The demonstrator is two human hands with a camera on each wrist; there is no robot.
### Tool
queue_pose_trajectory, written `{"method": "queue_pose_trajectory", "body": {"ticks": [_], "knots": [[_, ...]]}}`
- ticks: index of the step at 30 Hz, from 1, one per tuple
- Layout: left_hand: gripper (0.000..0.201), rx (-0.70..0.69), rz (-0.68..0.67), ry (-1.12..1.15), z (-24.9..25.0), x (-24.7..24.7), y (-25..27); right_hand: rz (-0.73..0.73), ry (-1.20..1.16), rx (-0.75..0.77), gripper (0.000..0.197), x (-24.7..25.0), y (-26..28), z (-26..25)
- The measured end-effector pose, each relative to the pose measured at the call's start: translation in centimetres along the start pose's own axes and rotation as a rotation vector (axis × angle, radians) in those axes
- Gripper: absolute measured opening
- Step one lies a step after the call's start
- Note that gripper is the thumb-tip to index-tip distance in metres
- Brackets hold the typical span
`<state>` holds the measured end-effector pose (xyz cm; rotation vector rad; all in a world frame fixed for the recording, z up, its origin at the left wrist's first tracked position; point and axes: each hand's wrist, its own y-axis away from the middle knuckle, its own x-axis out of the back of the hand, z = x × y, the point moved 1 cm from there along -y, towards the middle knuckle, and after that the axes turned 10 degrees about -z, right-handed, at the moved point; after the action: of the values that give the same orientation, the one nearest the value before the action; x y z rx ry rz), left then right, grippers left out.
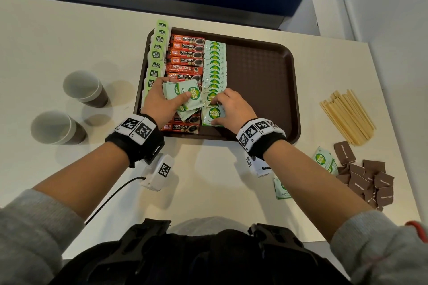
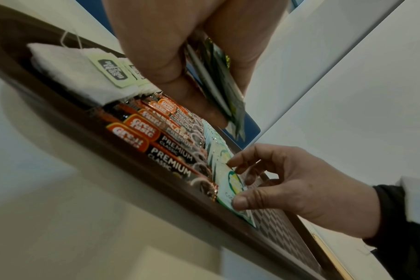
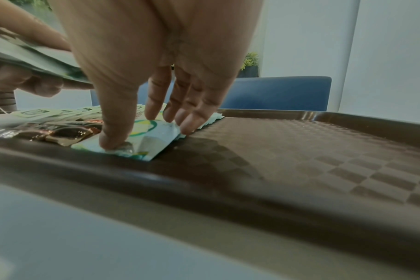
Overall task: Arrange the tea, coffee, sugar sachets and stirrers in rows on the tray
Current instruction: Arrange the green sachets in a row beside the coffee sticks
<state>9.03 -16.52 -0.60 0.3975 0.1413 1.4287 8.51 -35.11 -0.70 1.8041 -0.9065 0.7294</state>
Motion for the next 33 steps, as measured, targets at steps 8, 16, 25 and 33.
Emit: {"method": "queue_pose_trajectory", "body": {"ticks": [8,16,25,33], "knots": [[0.039,0.026,-0.031,0.01,-0.1,-0.2,0.4,0.059,-0.047,0.031,0.048,0.1,0.0,0.3],[0.041,-0.007,-0.078,-0.017,0.0,-0.6,0.8,0.147,-0.464,0.101,0.031,2.0,-0.2,-1.0],[0.035,-0.002,-0.146,0.009,-0.1,-0.9,0.9,0.06,-0.581,0.147,0.035,2.5,-0.1,-0.9],[0.039,-0.036,-0.152,-0.054,-0.3,-0.9,0.8,0.017,-0.494,0.211,0.043,2.7,0.2,-0.7]]}}
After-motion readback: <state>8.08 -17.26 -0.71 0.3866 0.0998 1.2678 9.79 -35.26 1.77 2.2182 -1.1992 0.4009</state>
